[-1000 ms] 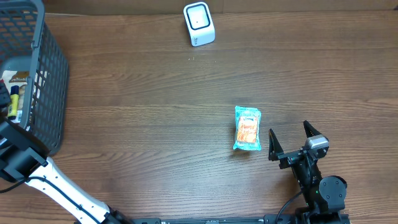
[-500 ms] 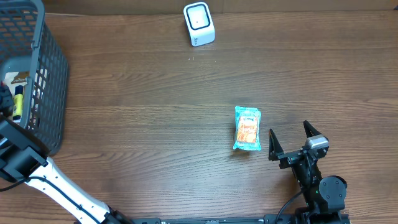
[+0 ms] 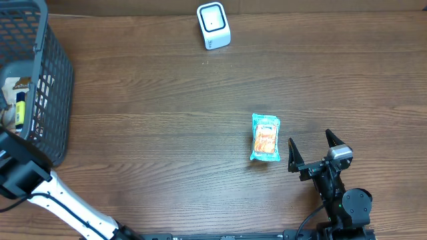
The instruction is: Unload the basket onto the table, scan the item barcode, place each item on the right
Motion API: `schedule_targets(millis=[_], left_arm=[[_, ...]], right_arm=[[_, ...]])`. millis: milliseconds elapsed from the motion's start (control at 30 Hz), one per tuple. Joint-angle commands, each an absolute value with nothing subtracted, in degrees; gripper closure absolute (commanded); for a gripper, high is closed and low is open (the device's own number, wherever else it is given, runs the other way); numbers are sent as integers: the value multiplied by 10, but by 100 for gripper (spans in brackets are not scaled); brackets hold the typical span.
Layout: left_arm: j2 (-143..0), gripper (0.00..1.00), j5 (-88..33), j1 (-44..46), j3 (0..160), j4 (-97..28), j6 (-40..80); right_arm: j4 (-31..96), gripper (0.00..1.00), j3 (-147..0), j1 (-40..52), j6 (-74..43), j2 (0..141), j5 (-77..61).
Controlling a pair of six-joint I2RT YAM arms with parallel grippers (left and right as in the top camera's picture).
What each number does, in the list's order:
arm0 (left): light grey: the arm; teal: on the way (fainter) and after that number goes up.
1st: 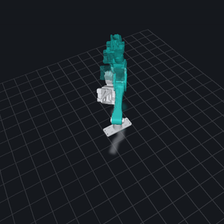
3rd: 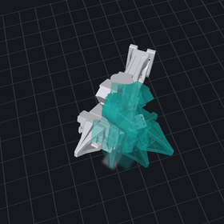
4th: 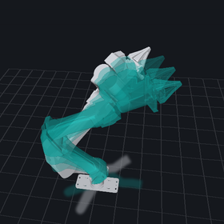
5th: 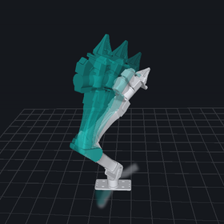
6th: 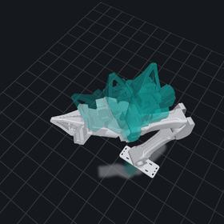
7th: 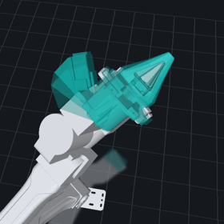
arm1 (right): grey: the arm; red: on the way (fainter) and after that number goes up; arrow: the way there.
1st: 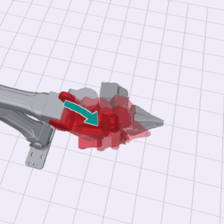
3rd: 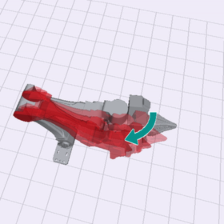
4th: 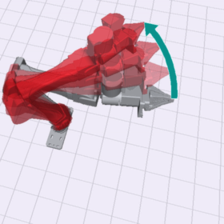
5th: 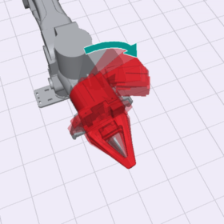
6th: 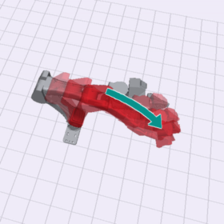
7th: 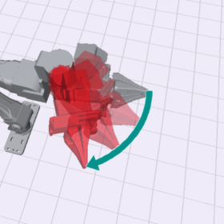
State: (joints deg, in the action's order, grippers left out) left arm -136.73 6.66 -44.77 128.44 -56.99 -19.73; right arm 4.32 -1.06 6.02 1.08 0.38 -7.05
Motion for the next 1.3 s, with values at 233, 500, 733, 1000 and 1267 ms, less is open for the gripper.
schedule_targets(millis=[233, 500, 733, 1000, 1267], left_arm=[[-1316, 96, -3, -448, 1280, -618, -172], [-1316, 93, -2, -442, 1209, -602, -168], [-1316, 87, -2, -434, 1171, -575, -182], [-1313, 78, -2, -433, 1204, -579, -166], [-1311, 43, -3, -439, 1274, -615, -116]], right_arm=[[41, 0, -4, 59, 13, 2, -65], [41, 0, -4, 59, 13, 2, -65], [41, 0, -4, 59, 13, 2, -65], [41, 0, -4, 59, 13, 2, -65], [41, 0, -4, 59, 13, 2, -65]])
